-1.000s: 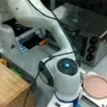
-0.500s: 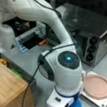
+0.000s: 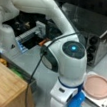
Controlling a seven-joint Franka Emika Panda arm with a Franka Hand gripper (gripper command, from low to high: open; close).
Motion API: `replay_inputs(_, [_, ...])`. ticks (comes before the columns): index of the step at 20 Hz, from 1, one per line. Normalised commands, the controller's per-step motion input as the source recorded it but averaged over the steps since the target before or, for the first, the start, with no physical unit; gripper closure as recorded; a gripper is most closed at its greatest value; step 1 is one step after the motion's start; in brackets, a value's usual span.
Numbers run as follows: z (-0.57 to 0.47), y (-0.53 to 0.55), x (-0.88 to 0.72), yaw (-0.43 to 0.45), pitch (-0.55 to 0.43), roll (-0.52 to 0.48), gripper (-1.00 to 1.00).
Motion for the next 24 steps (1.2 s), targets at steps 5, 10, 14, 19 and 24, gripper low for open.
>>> replay_inputs(5, [0.05,0.51,0.01,-0.014,0.03,-0.098,1.0])
replay_inputs(10, [-0.05,0.48,-0.01,0.053,-0.015,-0.117,1.0])
replay_inputs(14, [-0.14,0.54,0.01,-0.033,-0.039,-0.163,1.0])
replay_inputs(19, [-0.14,0.45,0.03,-0.074,-0.066,-0.193,1.0])
replay_inputs(24, [-0.06,0.29,0.04,-0.052,-0.056,-0.232,1.0])
